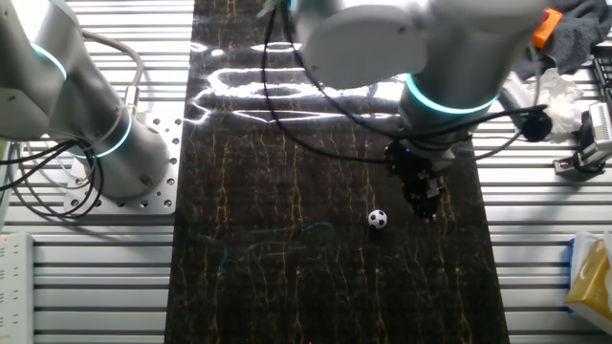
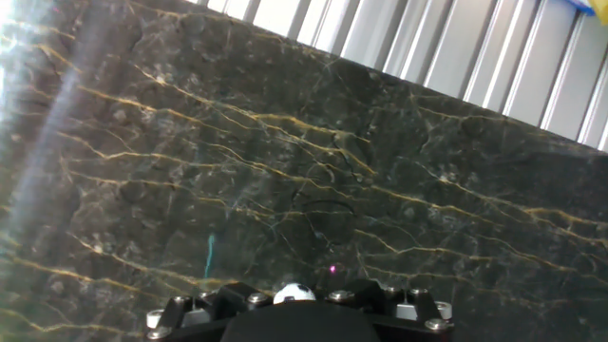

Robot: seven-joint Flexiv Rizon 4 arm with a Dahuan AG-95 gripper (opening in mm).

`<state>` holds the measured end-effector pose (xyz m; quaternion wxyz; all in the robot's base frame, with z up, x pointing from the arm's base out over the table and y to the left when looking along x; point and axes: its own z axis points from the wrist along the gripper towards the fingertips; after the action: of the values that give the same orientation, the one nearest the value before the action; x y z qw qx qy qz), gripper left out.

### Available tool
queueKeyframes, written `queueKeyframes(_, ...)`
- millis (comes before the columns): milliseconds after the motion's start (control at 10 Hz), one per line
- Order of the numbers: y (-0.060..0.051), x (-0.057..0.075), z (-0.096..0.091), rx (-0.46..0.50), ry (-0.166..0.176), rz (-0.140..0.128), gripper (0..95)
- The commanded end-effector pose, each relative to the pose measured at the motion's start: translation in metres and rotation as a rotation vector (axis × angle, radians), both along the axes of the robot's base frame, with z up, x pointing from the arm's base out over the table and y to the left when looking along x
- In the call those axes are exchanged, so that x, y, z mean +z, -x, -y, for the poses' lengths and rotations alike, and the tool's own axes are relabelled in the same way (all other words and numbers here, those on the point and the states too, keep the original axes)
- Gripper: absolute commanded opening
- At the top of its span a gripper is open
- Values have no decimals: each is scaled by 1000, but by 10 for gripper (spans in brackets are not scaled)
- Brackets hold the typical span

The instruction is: Push the soccer ball into the goal

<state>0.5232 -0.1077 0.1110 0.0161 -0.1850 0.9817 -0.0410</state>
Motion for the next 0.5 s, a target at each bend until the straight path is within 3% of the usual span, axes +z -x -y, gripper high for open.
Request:
queueKeyframes(100, 1, -1, 0, -6, -11, -6, 760)
queueKeyframes(500, 3, -7, 1, -22, -29, -4, 760)
